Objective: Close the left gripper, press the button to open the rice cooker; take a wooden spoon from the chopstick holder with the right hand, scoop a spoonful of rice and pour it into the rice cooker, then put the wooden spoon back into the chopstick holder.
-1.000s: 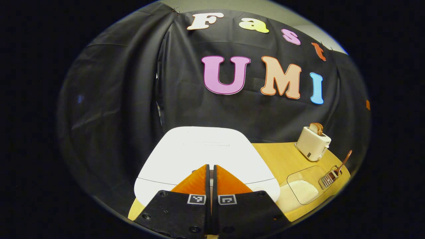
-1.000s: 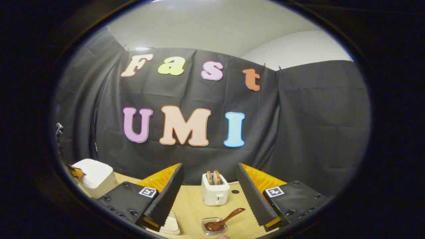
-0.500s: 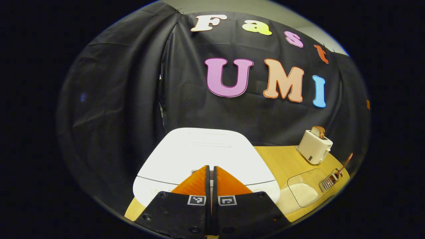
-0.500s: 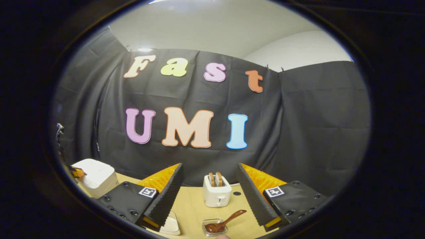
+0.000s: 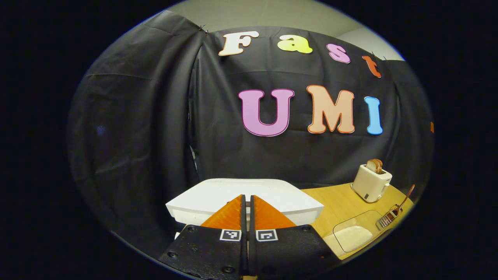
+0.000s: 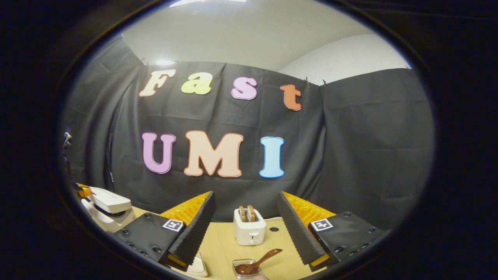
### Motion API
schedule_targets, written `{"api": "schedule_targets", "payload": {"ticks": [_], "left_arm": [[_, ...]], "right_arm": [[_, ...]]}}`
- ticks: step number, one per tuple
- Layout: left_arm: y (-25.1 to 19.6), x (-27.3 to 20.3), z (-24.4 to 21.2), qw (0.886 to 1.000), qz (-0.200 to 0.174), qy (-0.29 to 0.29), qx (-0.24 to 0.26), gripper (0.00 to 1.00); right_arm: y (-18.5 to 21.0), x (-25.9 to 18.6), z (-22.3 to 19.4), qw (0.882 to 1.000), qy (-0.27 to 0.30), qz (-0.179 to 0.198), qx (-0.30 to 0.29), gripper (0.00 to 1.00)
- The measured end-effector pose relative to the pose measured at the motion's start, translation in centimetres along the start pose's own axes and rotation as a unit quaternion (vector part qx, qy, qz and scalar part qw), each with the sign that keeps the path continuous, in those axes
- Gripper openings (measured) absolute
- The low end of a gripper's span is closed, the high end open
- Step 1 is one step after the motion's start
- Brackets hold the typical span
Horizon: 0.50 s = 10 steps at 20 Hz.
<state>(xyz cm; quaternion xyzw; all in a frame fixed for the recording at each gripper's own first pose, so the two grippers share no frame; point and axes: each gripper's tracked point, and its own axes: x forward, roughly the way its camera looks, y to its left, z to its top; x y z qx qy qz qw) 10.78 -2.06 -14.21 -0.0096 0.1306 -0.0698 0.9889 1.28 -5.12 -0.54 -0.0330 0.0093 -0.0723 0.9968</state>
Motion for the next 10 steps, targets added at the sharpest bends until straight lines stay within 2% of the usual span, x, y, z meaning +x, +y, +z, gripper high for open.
{"api": "schedule_targets", "payload": {"ticks": [5, 9, 10], "left_arm": [[-0.1, -0.1, 2.2, 1.0, 0.006, -0.02, 0.019, 0.01], [0.0, -1.3, 3.2, 0.999, 0.013, -0.032, 0.019, 0.11], [-0.1, -1.6, 3.5, 0.999, 0.013, -0.035, 0.021, 0.19]], "right_arm": [[-0.5, 0.4, -0.6, 1.0, 0.006, 0.005, 0.009, 1.0], [-0.5, 1.0, -1.1, 1.0, 0.009, 0.012, 0.009, 1.0], [-0.6, 1.2, -1.1, 1.0, 0.01, 0.014, 0.008, 1.0]]}}
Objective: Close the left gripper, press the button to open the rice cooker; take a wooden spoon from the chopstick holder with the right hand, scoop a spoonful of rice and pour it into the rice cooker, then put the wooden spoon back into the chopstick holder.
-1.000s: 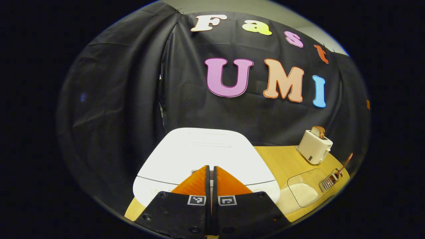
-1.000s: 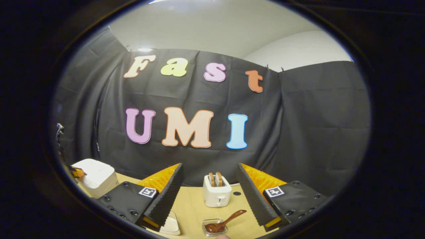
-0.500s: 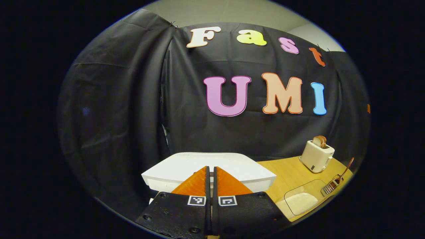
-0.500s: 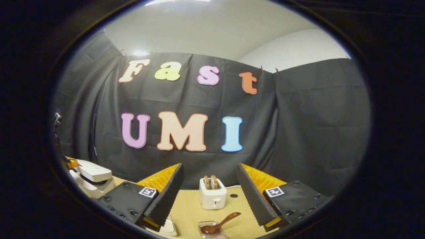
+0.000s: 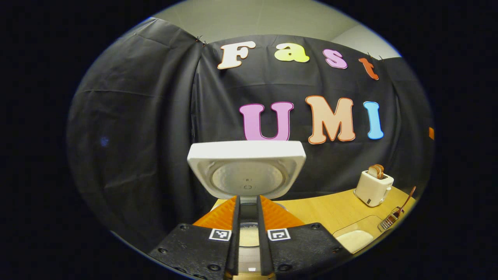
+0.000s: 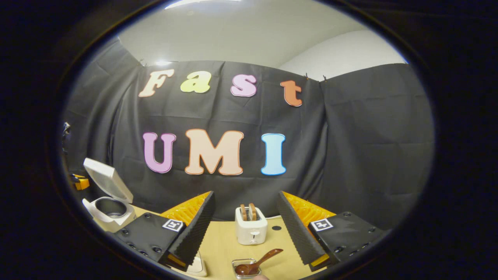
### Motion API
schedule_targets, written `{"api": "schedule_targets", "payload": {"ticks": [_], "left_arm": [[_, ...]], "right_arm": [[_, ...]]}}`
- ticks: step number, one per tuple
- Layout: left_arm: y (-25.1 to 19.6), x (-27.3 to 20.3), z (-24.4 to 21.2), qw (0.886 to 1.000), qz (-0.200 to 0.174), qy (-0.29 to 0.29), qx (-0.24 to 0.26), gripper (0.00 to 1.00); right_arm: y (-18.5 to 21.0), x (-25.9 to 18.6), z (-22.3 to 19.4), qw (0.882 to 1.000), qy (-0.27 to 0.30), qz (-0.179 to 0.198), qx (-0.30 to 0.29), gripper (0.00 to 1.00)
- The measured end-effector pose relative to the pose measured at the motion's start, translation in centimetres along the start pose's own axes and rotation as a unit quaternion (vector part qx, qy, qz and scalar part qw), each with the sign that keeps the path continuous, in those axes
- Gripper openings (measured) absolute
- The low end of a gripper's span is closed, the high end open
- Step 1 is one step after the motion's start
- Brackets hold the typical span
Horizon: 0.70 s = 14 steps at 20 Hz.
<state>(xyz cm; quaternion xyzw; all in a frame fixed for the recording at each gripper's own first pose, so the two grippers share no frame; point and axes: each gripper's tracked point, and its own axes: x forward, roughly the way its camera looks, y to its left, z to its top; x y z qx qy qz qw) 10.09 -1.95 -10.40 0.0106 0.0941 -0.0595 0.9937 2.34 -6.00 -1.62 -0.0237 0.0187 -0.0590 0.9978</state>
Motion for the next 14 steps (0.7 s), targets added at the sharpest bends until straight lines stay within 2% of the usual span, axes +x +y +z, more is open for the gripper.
{"api": "schedule_targets", "payload": {"ticks": [1, 6, 8, 14], "left_arm": [[-0.1, -0.3, 0.4, 1.0, 0.0, -0.004, 0.002, 0.26], [-1.2, -1.8, 1.9, 1.0, -0.007, -0.019, -0.004, 0.97], [-1.8, -2.7, 2.3, 1.0, -0.011, -0.022, -0.009, 0.94], [-3.7, -4.3, 3.6, 0.999, -0.019, -0.033, -0.007, 0.94]], "right_arm": [[-0.1, 0.2, -0.2, 1.0, 0.001, 0.001, 0.0, 1.0], [-0.7, 1.4, -1.5, 1.0, 0.013, 0.009, -0.002, 1.0], [-1.3, 2.2, -2.5, 1.0, 0.022, 0.009, -0.004, 1.0], [-3.0, 4.7, -7.1, 0.998, 0.068, 0.011, -0.005, 1.0]]}}
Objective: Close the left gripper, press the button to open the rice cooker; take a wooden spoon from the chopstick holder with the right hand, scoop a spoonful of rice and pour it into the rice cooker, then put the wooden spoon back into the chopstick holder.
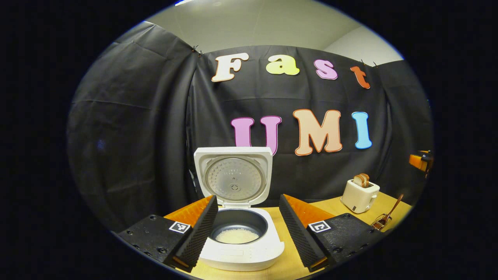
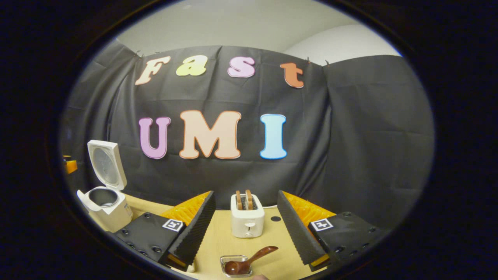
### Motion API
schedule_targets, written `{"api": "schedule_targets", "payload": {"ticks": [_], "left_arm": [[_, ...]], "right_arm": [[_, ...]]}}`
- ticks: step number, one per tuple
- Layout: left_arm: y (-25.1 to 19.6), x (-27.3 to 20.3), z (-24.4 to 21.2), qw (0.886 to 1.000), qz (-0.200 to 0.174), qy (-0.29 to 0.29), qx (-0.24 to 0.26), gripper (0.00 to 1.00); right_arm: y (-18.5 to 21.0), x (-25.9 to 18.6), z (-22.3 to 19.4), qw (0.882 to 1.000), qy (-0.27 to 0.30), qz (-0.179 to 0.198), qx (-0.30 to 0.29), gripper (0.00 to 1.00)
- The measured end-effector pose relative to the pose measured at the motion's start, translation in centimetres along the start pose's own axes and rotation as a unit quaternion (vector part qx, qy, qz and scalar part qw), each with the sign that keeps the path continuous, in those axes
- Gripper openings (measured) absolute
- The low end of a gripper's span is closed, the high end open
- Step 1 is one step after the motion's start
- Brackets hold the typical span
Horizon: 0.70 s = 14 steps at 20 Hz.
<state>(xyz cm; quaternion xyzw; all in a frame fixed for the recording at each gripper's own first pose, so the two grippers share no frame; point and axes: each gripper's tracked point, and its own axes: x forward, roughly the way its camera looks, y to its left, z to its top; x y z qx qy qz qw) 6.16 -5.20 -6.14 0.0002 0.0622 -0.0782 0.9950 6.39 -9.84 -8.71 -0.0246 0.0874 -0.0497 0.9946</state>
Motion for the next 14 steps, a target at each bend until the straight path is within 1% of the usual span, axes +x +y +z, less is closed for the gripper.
{"api": "schedule_targets", "payload": {"ticks": [6, 8, 12, 14], "left_arm": [[-1.8, -0.9, 0.3, 1.0, -0.002, 0.004, -0.001, 0.94], [-2.1, -1.3, 0.4, 1.0, 0.002, 0.006, 0.001, 0.93], [-2.8, -2.0, 0.7, 1.0, 0.01, 0.007, 0.005, 0.95], [-3.2, -2.3, 0.7, 1.0, 0.014, 0.009, 0.006, 0.94]], "right_arm": [[-1.3, 2.6, -4.9, 0.999, 0.051, 0.011, 0.001, 0.99], [-1.9, 3.4, -6.6, 0.998, 0.065, 0.012, 0.0, 0.99], [-2.9, 4.7, -10.1, 0.995, 0.095, 0.015, 0.0, 0.99], [-3.3, 5.3, -12.1, 0.993, 0.113, 0.02, 0.003, 0.99]]}}
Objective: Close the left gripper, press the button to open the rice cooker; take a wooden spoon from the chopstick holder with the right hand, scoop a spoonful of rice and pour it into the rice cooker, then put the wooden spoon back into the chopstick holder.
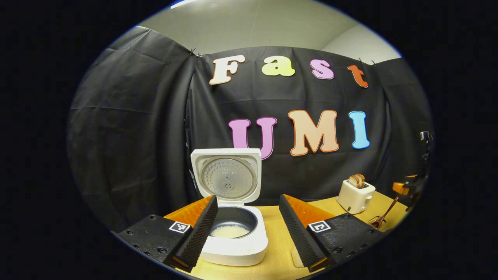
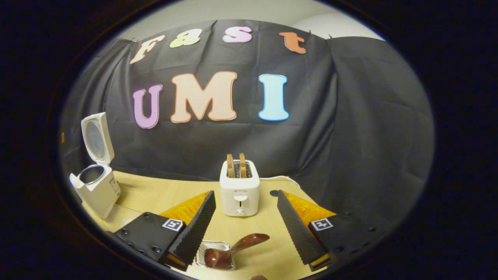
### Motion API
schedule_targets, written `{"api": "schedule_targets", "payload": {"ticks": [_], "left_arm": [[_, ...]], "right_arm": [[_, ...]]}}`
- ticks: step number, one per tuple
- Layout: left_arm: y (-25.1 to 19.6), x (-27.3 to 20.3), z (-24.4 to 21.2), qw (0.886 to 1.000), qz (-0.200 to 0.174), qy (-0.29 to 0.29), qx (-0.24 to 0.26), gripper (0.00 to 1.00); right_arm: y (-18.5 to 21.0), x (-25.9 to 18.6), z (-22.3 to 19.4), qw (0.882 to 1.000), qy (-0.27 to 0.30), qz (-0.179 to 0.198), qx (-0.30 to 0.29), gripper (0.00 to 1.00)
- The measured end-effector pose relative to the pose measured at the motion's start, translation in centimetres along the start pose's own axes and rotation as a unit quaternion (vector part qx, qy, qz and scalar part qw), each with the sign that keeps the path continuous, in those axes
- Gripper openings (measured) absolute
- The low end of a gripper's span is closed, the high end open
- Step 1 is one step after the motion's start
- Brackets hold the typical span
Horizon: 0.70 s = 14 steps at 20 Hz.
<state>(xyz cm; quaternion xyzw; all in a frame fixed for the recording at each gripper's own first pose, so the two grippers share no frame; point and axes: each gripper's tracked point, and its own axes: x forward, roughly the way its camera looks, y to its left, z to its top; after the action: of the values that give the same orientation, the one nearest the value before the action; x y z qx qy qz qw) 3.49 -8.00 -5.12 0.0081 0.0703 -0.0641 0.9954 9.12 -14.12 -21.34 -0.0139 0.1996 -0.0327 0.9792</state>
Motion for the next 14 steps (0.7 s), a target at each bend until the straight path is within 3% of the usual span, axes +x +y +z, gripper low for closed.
{"api": "schedule_targets", "payload": {"ticks": [8, 14], "left_arm": [[-1.9, -1.2, 0.2, 1.0, 0.013, 0.005, 0.017, 0.95], [-3.1, -2.4, 0.1, 1.0, 0.02, 0.011, 0.02, 0.95]], "right_arm": [[-0.3, 2.0, -6.7, 0.996, 0.073, 0.033, 0.033, 1.0], [1.6, 2.1, -10.7, 0.988, 0.124, 0.072, 0.062, 0.99]]}}
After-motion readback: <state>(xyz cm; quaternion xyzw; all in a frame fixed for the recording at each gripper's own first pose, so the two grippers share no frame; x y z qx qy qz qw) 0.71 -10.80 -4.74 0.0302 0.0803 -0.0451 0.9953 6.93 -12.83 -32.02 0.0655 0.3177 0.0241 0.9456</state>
